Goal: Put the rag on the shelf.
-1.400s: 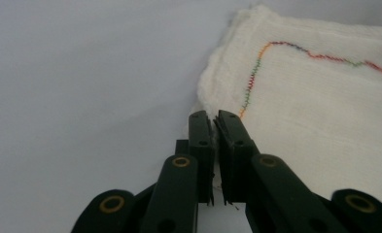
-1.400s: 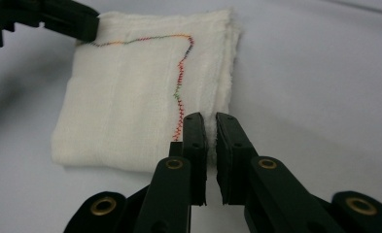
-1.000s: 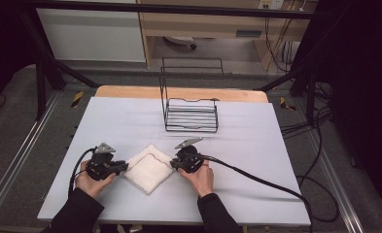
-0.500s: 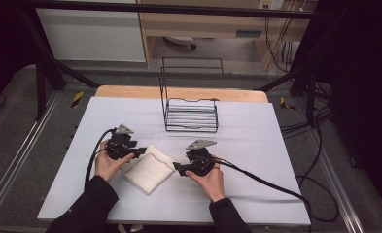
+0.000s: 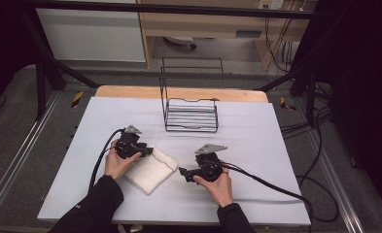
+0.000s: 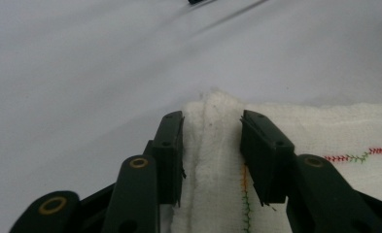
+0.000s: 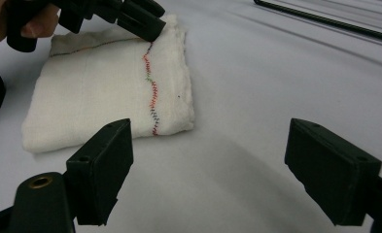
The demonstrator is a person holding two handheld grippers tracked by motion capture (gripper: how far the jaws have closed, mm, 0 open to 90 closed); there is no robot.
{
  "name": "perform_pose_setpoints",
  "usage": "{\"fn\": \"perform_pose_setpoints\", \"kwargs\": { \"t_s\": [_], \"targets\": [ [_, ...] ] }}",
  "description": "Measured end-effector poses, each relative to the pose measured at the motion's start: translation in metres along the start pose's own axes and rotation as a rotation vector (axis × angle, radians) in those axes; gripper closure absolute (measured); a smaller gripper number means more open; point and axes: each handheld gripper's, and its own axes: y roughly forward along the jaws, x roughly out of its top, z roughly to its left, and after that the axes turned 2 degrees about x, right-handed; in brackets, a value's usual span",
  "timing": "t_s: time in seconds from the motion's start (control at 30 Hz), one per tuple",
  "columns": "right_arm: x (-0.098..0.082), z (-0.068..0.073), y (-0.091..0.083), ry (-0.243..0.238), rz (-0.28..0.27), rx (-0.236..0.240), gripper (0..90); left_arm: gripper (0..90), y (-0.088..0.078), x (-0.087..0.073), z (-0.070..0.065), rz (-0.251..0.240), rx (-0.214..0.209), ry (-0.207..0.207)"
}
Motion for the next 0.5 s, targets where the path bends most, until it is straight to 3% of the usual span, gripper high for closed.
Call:
{"fn": "perform_pose_setpoints", "kwargs": {
  "t_s": [0.23,0.4,0.5],
  "targets": [
    [-0.002,0.002,0.011,0.074,-0.024,0.000,23.5,71.4,0.000,0.001,0.001,0.025,-0.037,-0.019],
    [0.000,0.011,0.030,0.053,0.009,-0.025,30.3,76.1,-0.001,0.001,-0.002,0.025,-0.029,-0.001],
    [0.002,0.014,0.038,0.067,-0.001,-0.045,38.0,77.2,-0.001,0.001,-0.002,0.024,-0.026,0.006]
  ]
}}
